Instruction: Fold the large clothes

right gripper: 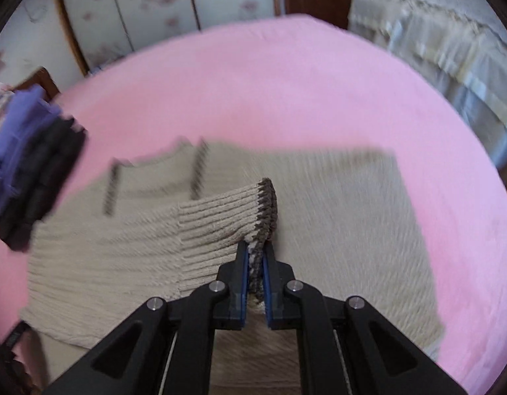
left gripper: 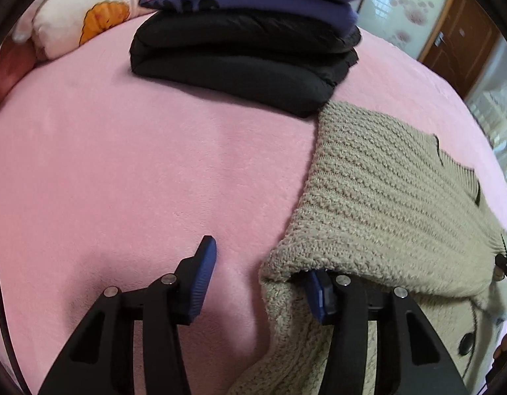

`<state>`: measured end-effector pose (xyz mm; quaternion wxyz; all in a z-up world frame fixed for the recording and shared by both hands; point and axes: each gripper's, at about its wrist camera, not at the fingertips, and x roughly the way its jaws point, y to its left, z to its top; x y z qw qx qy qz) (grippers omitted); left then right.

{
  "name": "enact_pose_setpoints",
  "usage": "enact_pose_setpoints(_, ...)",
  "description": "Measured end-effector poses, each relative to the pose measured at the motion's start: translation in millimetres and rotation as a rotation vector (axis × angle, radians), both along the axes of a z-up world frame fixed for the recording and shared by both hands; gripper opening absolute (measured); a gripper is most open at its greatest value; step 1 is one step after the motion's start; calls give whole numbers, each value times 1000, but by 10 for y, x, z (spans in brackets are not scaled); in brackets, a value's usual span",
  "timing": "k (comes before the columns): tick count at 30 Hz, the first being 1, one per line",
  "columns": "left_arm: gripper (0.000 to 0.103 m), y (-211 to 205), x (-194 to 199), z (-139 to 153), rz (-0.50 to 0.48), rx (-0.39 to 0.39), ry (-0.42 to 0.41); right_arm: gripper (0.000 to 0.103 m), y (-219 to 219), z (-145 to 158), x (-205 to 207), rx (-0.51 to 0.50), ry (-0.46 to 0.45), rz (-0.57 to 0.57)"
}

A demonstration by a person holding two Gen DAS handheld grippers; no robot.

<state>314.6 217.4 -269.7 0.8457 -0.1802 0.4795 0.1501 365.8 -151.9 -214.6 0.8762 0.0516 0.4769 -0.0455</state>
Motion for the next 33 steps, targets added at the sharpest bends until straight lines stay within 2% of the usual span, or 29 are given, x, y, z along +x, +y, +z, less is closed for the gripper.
enact_pose_setpoints(4,51,-38,-13,72,-48,48,5,10,113,-105,-88,-99,-15,1)
enact_pose_setpoints(6,56,-62,-42,134,-77,58,10,13,129,-90,-110,-145,-8,3)
enact_pose_setpoints(8,69,-83,-119,231,-121,42,3,19,113,-32,-132,-158,8,4)
enact_pose_setpoints(9,71,-89,-156,268,-138,30,-6,19,91,11,-146,-156,10,2)
enact_pose_setpoints(12,72,-111,-334,463,-191,-13,-68,19,-46,246,-264,-85,-31,-6)
enact_pose_setpoints(15,72,-149,-455,674,-199,-18,-154,19,-122,460,-396,-5,-92,13)
enact_pose_setpoints(20,72,-397,-218,845,-211,-19,-229,19,231,616,-475,84,-152,136)
enact_pose_setpoints(22,72,-564,-27,822,-230,-21,-258,19,490,595,-456,144,-152,213)
enact_pose_setpoints(25,72,-850,205,673,-262,-5,-275,19,902,493,-380,159,-135,308)
enact_pose_setpoints(28,72,-1012,346,467,-272,38,-244,19,1233,280,-322,108,-109,393)
enact_pose_setpoints(29,72,-1029,406,342,-267,41,-210,19,1298,194,-298,94,-93,414)
enact_pose_setpoints(31,72,-1005,460,155,-255,40,-158,19,1346,18,-270,32,-66,425)
enact_pose_setpoints(33,72,-969,456,46,-266,34,-156,17,1243,-84,-263,-9,-65,409)
